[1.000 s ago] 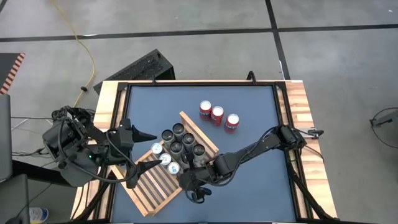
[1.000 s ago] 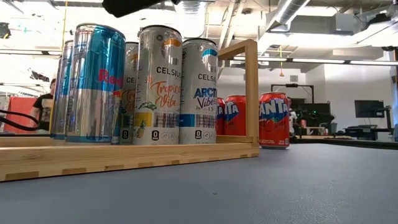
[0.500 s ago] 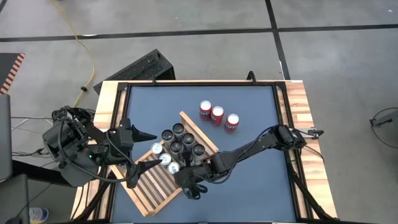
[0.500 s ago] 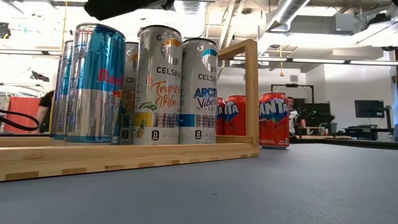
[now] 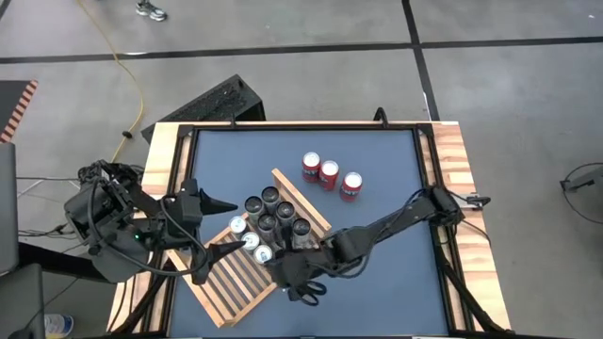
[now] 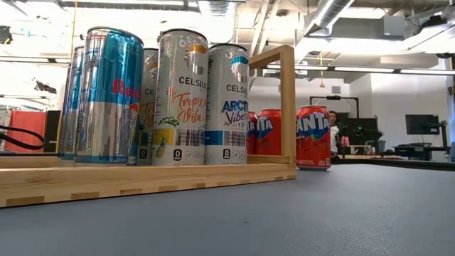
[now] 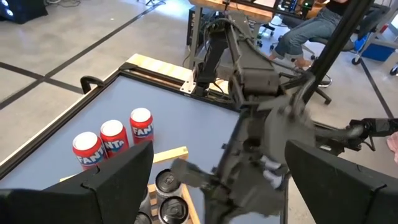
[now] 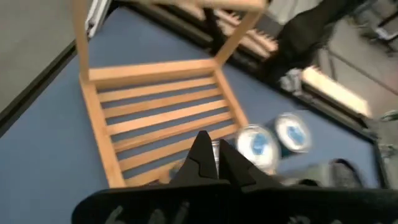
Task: Place canned beverage on shelf
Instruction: Put the blue soda can on the shelf aligned with the other blue soda cans, then put the bottom red soda can on the shelf
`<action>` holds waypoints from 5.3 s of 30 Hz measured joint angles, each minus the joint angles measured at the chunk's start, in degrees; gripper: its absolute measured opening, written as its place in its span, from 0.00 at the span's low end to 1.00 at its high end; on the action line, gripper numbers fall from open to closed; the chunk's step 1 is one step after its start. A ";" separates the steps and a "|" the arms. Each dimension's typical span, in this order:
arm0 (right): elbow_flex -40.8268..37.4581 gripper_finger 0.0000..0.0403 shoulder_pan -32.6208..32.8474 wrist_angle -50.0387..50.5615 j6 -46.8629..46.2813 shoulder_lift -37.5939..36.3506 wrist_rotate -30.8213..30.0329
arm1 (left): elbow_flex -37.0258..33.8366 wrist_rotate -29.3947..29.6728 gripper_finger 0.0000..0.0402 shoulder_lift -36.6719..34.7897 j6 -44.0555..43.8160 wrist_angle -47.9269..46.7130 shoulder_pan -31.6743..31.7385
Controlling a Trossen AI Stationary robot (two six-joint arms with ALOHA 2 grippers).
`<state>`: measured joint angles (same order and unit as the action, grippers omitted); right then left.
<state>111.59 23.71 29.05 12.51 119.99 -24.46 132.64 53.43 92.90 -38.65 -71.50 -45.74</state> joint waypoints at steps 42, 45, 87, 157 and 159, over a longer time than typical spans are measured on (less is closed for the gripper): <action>3.32 0.00 0.35 10.66 0.80 4.27 3.66 | 0.00 1.20 0.88 0.00 0.31 -0.12 0.00; 9.95 0.00 1.30 19.41 2.84 2.64 3.65 | 0.00 1.20 0.88 0.00 0.64 -0.13 0.00; -44.24 0.65 -35.00 22.76 -15.32 -40.84 20.45 | 0.00 4.15 0.88 -0.04 1.03 2.43 0.63; -41.84 0.75 -38.28 26.79 -5.90 -31.63 21.15 | -0.59 0.87 0.88 0.00 -1.58 0.70 0.61; -42.82 0.75 -38.40 25.54 -5.95 -30.58 21.08 | -0.59 0.86 0.88 0.00 -1.90 0.44 0.61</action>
<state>68.77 -14.69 54.60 6.56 89.41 -3.37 132.05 54.29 92.90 -40.56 -71.06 -45.12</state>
